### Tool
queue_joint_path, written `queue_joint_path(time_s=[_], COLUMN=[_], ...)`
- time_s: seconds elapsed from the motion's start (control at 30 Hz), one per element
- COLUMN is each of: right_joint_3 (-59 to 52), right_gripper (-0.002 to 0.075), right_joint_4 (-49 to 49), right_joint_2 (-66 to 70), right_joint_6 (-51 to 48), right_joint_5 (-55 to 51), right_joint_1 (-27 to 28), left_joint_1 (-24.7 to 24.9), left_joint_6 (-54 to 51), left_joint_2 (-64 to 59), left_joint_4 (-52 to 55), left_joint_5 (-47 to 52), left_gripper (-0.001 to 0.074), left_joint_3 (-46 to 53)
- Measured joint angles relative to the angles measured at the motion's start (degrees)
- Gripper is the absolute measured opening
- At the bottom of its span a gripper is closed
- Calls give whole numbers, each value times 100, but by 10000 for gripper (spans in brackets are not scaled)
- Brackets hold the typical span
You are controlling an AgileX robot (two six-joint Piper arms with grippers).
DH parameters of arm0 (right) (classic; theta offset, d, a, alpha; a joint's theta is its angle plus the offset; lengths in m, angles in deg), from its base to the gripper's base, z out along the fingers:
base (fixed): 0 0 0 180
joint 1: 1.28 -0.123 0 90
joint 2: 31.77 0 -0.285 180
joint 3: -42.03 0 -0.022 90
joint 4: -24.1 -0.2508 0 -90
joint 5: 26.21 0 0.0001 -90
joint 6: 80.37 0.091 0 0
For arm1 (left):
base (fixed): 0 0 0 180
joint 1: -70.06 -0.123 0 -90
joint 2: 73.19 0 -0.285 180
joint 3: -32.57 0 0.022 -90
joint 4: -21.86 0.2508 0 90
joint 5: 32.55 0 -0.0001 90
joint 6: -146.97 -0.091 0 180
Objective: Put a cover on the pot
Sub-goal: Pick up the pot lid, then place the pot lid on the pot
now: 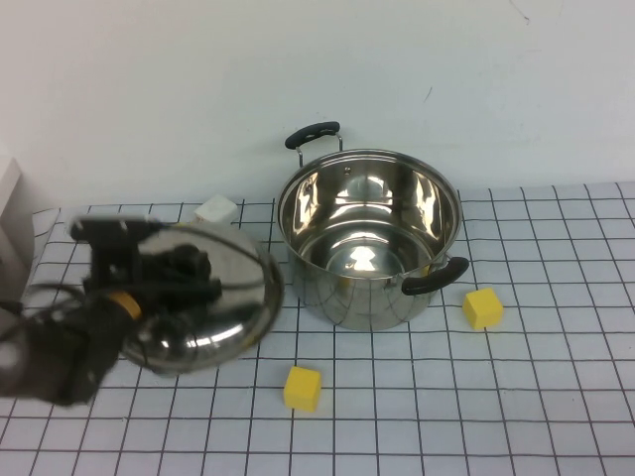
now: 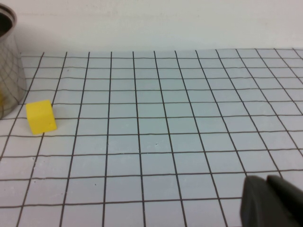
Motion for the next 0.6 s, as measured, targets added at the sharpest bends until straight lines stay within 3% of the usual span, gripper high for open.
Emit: queue_joint_path(time_s=[0.2,0.33,0.6], right_joint_3=[0,0,0], right_gripper=[9,9,9], right_joint_4=[0,0,0], right_joint_2=[0,0,0], right_joint_6=[0,0,0], right_joint_5=[0,0,0], right_joint_1=[0,0,0], left_joint_1=[-97,-63,941], left_joint_6=[59,723,3109], left_joint_2=[1331,1781,1442], left_joint_4=[169,927,3358], left_joint_5=[1841,2534,2806], left_gripper=[334,334,334], left_joint_3=[-518,-1172,-2626])
